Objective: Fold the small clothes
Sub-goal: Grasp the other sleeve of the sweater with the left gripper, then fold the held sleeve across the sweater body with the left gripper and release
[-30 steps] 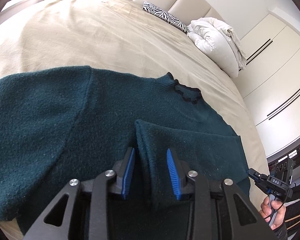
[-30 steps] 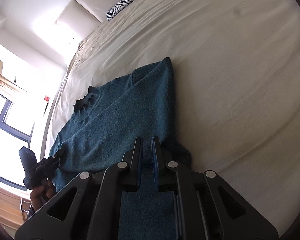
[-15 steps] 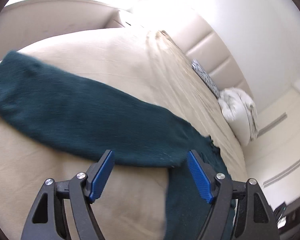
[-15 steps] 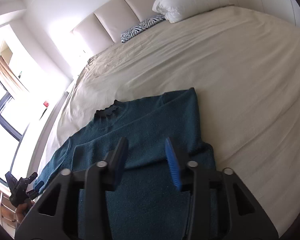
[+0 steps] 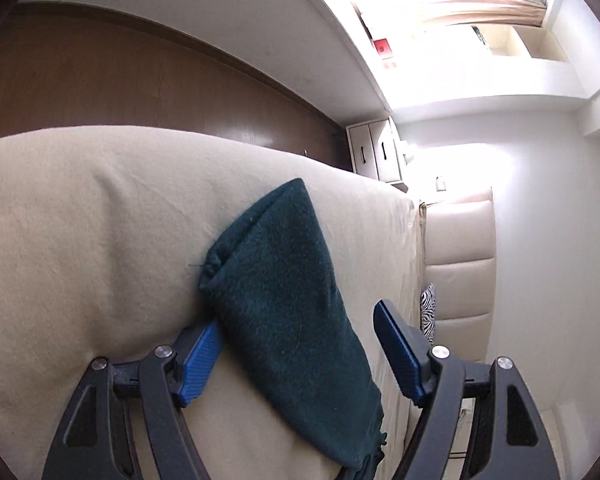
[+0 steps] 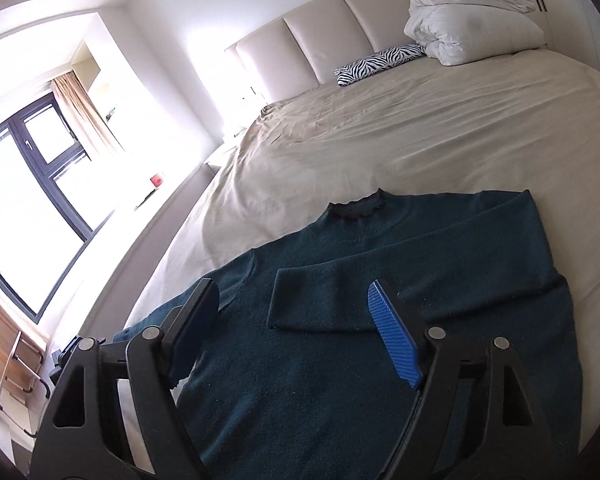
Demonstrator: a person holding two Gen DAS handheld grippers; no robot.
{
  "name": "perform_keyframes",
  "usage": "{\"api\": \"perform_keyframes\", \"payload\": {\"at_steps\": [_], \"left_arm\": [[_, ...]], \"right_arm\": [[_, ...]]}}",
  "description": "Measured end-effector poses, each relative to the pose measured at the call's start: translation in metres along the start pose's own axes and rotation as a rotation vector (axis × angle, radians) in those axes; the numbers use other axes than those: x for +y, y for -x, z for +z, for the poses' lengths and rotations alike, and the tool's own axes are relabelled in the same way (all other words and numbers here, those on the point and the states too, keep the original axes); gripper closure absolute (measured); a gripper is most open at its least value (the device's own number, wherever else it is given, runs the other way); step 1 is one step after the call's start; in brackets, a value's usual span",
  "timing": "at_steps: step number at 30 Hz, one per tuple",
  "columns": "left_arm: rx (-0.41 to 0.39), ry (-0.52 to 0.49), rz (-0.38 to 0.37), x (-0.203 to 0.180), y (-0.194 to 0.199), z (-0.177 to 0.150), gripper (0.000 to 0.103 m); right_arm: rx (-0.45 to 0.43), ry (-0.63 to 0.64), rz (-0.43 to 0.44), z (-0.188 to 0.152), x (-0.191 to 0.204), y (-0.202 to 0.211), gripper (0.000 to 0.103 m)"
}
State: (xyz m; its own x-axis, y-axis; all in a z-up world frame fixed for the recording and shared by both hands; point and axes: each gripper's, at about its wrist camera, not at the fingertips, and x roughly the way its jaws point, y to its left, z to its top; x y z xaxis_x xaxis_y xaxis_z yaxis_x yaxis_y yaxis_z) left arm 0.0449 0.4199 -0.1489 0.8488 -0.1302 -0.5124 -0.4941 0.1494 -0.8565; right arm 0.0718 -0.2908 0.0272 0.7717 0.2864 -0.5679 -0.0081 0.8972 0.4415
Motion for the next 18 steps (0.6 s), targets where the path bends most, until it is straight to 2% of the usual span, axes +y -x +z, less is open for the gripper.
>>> {"api": "perform_keyframes", "payload": {"at_steps": [2,3,4,7,9,14,16,18], "left_arm": [[-0.040,0.037,-0.027,0.003,-0.003,0.007,0.033],[-0.052,0.046,-0.027,0.005,-0.006,0.009,0.045],[-0.050,0.052,-0.014,0.007,-0.010,0.009,0.064],[-0.001,0.008,0.005,-0.002,-0.024,0.000,0.096],[0.015,-0.095,0.002,-0.023,-0.025,-0.015,0.096],[0.101,-0.384,-0.028,-0.107,-0.047,-0.086,0.095],[0.142,-0.563,-0.035,-0.146,-0.057,-0.132,0.095],[0.191,-0.797,-0.028,-0.179,-0.068,-0.192,0.095]], "right_arm": [[0.007,0.003,0.006,-0.004,0.003,0.001,0.026],[0.009,0.003,0.004,-0.006,0.002,0.000,0.026],[0.010,-0.002,-0.003,-0.007,0.000,0.000,0.026],[0.022,-0.039,-0.002,-0.010,-0.015,-0.003,0.026],[0.031,-0.060,-0.012,-0.012,-0.025,-0.008,0.026],[0.036,-0.103,-0.017,-0.015,-0.046,-0.009,0.026],[0.040,-0.119,-0.014,-0.014,-0.056,-0.008,0.026],[0.063,-0.148,-0.002,-0.012,-0.067,-0.010,0.027]]}}
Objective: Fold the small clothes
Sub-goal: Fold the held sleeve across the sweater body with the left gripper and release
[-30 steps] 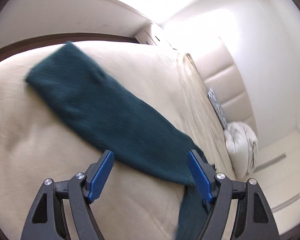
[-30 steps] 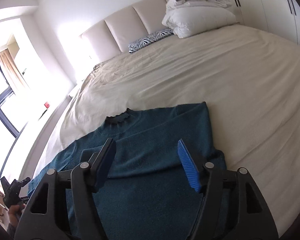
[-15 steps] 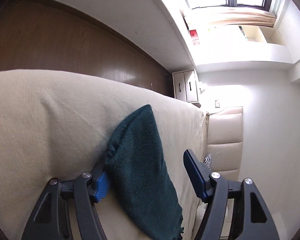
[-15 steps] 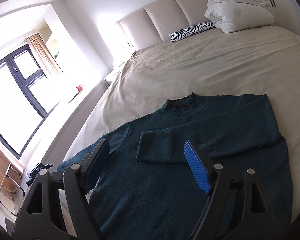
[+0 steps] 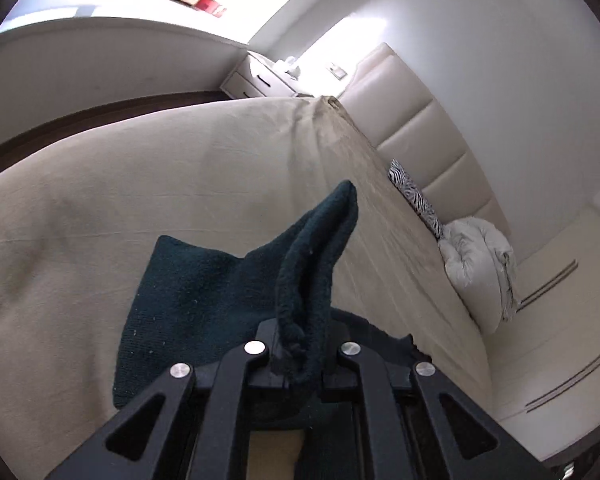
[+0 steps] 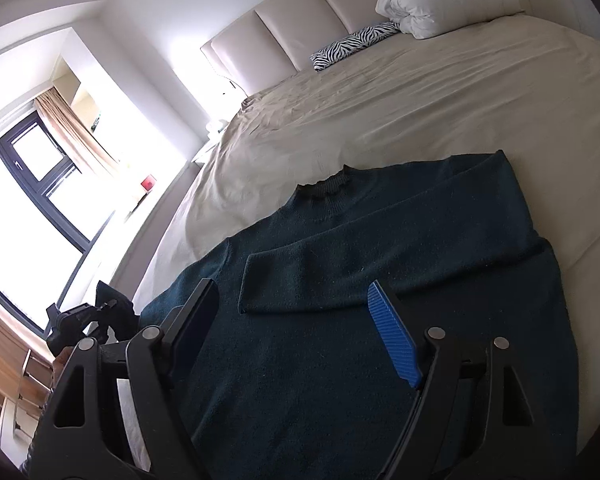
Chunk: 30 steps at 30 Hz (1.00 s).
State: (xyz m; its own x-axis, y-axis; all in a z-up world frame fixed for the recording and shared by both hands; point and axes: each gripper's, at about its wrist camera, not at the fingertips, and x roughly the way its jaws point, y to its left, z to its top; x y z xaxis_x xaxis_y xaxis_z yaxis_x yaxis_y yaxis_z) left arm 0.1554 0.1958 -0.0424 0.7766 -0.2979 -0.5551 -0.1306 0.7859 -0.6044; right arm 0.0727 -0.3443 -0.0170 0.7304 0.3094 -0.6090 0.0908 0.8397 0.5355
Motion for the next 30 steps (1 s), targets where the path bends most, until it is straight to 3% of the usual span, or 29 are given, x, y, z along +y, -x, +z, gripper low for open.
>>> {"api": "perform_keyframes", "payload": {"at_steps": [2,4,7,11,14,21,25,26,30], "left_arm": [[0.036,-0.285,0.055,-0.066,-0.018,-0.038,0.095],[0.085,-0.498,0.087,-0.112,-0.039,-0.085,0.095],[0.136,-0.640,0.117,-0.138,-0.053,-0.146,0.095],[0.128,-0.753,0.145,-0.155,-0.049,-0.183,0.095],[0.109,-0.808,0.164,-0.154,-0.047,-0.182,0.095],[0.095,-0.876,0.190,-0.154,-0.047,-0.183,0.094],[0.081,-0.920,0.195,-0.159,-0.047,-0.190,0.094],[0.080,-0.925,0.194,-0.160,-0.047,-0.191,0.094],[0.095,-0.918,0.193,-0.158,-0.050,-0.190,0.092]], "right_arm": [[0.031,-0.034,0.032,0.005,-0.010,-0.008,0.027],[0.074,-0.076,0.081,0.011,-0.015,-0.021,0.029],[0.161,-0.160,0.180,0.015,-0.021,-0.049,0.035],[0.281,-0.242,0.276,0.012,-0.021,-0.091,0.038],[0.358,-0.260,0.328,0.007,-0.012,-0.122,0.042],[0.449,-0.312,0.408,0.007,0.006,-0.168,0.045],[0.531,-0.284,0.366,0.004,0.015,-0.191,0.045],[0.547,-0.289,0.366,0.003,0.016,-0.196,0.049],[0.584,-0.277,0.362,-0.002,0.020,-0.209,0.083]]}}
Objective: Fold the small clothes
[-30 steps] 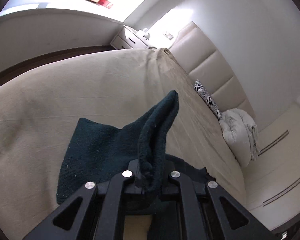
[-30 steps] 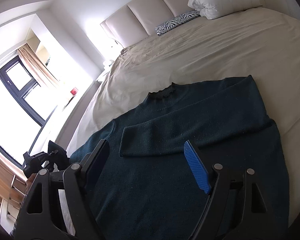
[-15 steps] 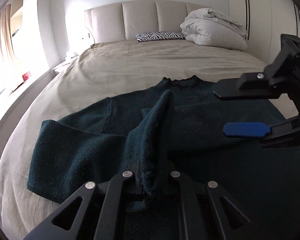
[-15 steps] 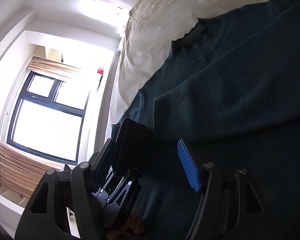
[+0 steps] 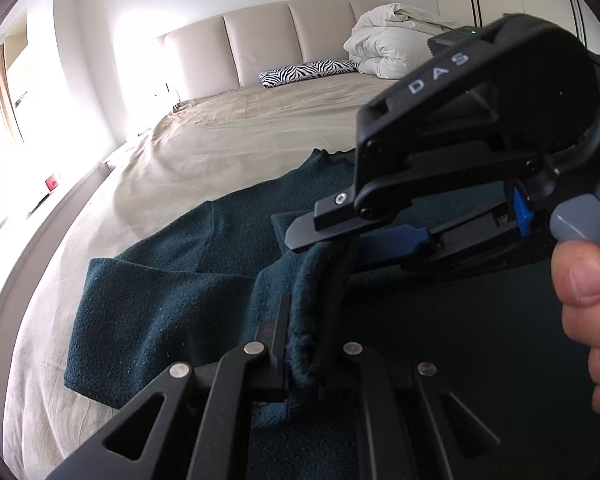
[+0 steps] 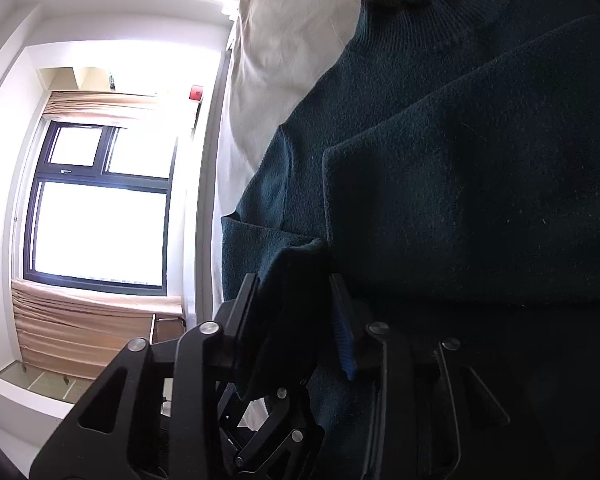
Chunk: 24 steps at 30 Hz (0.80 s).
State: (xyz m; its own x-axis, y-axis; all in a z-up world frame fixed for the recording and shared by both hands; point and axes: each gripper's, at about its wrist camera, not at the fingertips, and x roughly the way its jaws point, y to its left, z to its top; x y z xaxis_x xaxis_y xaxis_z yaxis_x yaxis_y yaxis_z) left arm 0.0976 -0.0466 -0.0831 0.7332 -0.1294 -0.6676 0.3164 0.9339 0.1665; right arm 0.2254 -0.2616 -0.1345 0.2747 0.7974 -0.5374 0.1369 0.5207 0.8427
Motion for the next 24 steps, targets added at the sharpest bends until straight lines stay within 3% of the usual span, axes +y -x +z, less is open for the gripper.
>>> {"api": "perform_keyframes", "payload": {"at_steps": [2,4,6,7,12,14,19,24], "left_arm": [[-0.002,0.016,-0.013,0.003,0.002,0.000,0.088],[-0.002,0.029,-0.034,0.008,0.003,0.002,0.072],[-0.032,0.042,-0.060,0.012,0.016,0.000,0.045],[-0.049,0.051,-0.076,0.015,0.024,-0.002,0.039],[-0.080,0.186,-0.163,0.062,0.049,-0.002,0.039],[-0.069,0.272,-0.164,0.094,0.047,0.001,0.039],[-0.042,0.432,-0.120,0.169,0.026,0.011,0.039],[0.057,0.531,-0.176,0.208,-0.019,0.019,0.039]], "right_arm": [[-0.001,0.032,-0.023,-0.001,0.005,-0.001,0.089],[-0.018,0.051,-0.046,0.002,0.009,0.002,0.092],[-0.054,0.066,-0.057,0.007,0.013,0.013,0.094],[-0.071,0.073,-0.056,0.011,0.015,0.020,0.094],[-0.126,0.100,-0.119,0.031,0.011,0.059,0.094],[-0.148,0.094,-0.157,0.039,0.000,0.078,0.094],[-0.201,0.055,-0.233,0.056,-0.027,0.116,0.094],[-0.227,0.041,-0.274,0.065,-0.048,0.139,0.094]]}}
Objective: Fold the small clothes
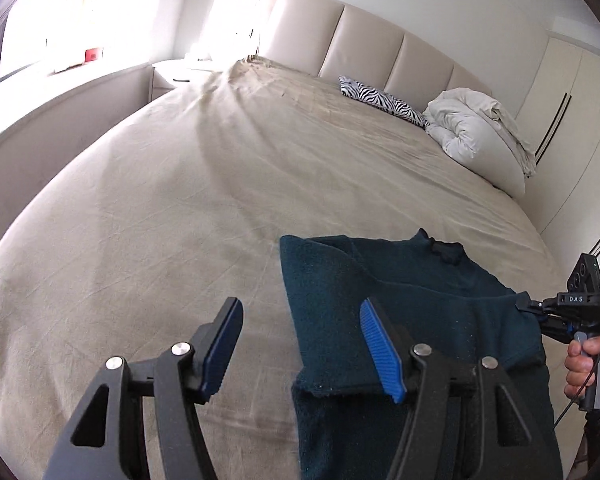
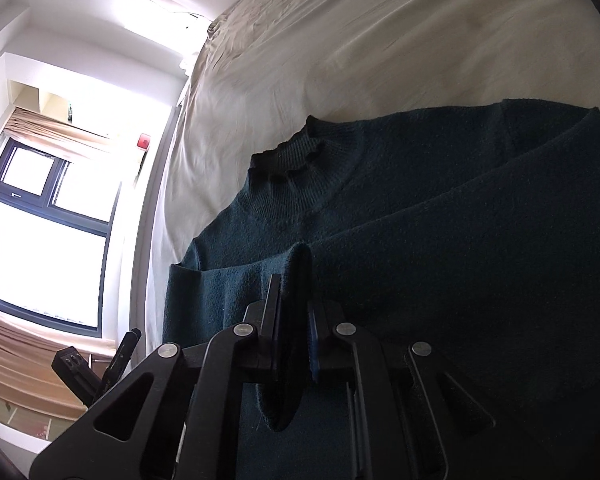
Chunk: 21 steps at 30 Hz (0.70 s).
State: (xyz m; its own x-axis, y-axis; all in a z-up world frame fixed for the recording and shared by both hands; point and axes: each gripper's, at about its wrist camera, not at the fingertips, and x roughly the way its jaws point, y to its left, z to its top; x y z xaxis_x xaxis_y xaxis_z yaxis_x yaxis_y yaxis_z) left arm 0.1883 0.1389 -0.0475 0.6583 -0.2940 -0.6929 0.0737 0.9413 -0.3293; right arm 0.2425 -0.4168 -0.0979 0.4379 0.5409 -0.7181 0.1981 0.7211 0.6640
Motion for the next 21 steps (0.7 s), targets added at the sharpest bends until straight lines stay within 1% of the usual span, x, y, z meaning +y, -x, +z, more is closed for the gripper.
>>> {"api": "perform_keyframes", "payload": {"at_steps": [1,6,7,9,12,15,17,18,19,21], "left_arm": [[0.022,0.033,-0.023,0.005,-0.007,0.003,0.039],[0.130,0.136,-0.041,0.023,-0.054,0.012,0.040],[0.155,0.156,-0.049,0.026,-0.063,0.015,0.041],[0.166,0.178,-0.064,0.030,-0.073,0.020,0.041],[0.182,0.147,-0.053,0.026,-0.086,0.032,0.042],[0.220,0.105,-0.041,0.021,-0.102,0.038,0.042],[0.223,0.082,-0.025,0.018,-0.107,0.042,0.052],[0.227,0.074,-0.018,0.017,-0.110,0.043,0.062],[0.232,0.071,-0.014,0.017,-0.112,0.044,0.067],[0.236,0.058,-0.011,0.012,-0.117,0.046,0.086]], "right_arm": [[-0.005,0.001,-0.006,-0.004,-0.007,0.007,0.094],[-0.004,-0.021,-0.056,-0.001,-0.028,0.005,0.094],[-0.011,-0.029,-0.059,-0.001,-0.035,0.004,0.094],[-0.026,-0.060,-0.034,-0.002,-0.045,0.004,0.092],[-0.028,-0.136,-0.012,-0.005,-0.057,0.005,0.091],[-0.027,-0.121,0.003,-0.013,-0.057,0.009,0.089],[-0.011,-0.106,0.020,-0.020,-0.054,0.007,0.089],[0.002,-0.099,0.020,-0.024,-0.051,0.004,0.089],[0.012,-0.082,0.014,-0.027,-0.047,0.002,0.089],[0.025,-0.046,-0.007,-0.032,-0.041,-0.002,0.089]]}}
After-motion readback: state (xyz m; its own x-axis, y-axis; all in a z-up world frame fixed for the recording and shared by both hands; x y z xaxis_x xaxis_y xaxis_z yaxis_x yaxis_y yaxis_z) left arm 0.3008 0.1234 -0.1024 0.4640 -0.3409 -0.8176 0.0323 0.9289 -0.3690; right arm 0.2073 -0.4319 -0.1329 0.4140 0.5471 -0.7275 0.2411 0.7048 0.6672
